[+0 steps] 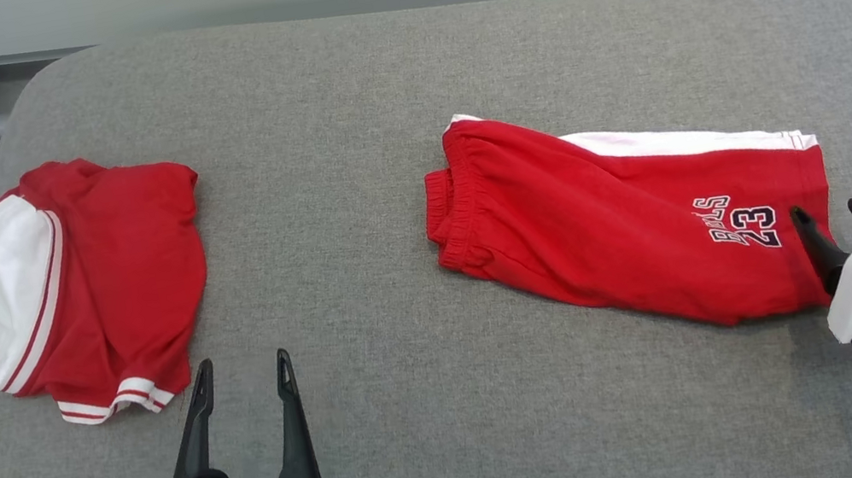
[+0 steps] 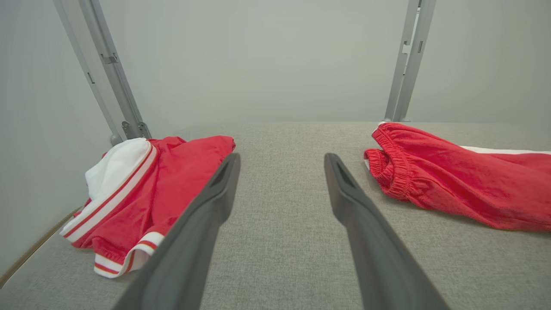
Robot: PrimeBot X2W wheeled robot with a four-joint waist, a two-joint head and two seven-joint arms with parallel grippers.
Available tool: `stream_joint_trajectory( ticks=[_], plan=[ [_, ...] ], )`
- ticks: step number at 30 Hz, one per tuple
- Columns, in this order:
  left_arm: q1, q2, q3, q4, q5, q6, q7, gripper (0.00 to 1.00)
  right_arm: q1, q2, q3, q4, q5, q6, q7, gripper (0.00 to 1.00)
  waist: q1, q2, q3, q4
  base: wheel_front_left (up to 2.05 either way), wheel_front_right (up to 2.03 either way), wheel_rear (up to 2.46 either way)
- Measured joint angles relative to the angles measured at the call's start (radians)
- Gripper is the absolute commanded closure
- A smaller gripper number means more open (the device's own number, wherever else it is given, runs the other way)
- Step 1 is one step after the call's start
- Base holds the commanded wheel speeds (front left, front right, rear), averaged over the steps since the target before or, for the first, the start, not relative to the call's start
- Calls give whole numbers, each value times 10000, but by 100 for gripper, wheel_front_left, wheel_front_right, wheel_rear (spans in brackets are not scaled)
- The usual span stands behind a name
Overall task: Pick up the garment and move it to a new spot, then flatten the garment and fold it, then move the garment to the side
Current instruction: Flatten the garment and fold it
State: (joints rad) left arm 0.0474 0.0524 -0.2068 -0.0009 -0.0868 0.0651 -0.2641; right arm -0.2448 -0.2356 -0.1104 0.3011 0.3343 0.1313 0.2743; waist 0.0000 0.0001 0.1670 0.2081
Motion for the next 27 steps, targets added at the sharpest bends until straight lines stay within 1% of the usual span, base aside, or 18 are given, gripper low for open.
stream_joint_trajectory(
  ticks=[4, 7, 10, 12, 16, 18, 24, 27],
  plan=[
    [57, 0, 240, 159, -125, 8, 0, 0, 250, 437, -698, -77, -591, 0, -437, 0, 0, 0, -232, -68, 0, 0, 0],
    [170, 6, 543, 397, -295, 153, 0, 0, 479, 894, -984, -412, -846, 0, -834, 0, 0, 0, -446, -138, 0, 0, 0],
    [227, 13, 813, 619, -535, 151, 0, 0, 777, 1177, -915, -825, -938, 0, -1243, 0, 0, 0, -680, -240, 0, 0, 0],
    [229, 17, 915, 683, -663, 142, 0, 0, 902, 1223, -767, -936, -938, -2, -1363, 0, 0, 0, -761, -281, 0, 0, 0],
    [254, 23, 1193, 773, -1078, 119, 0, 0, 1433, 1363, -401, -1425, -1141, 2, -2186, 0, 0, 0, -1107, -471, 0, 0, 0],
    [281, 90, 1208, 947, -1223, -63, 17, 0, 1706, 1486, -343, -1538, -1193, 2, -2558, 0, 0, 0, -1295, -562, 0, 0, 0],
    [357, 786, 955, 1384, -1254, -823, 199, 0, 2368, 1676, 63, -2046, -1486, 2, -3392, 0, 0, 0, -1788, -859, 0, 0, 0],
    [208, 968, 869, 1567, -1189, -959, 211, 0, 2614, 1720, 253, -2190, -1559, 0, -3507, 0, 0, 0, -1904, -1013, 0, 0, 0]
  ],
)
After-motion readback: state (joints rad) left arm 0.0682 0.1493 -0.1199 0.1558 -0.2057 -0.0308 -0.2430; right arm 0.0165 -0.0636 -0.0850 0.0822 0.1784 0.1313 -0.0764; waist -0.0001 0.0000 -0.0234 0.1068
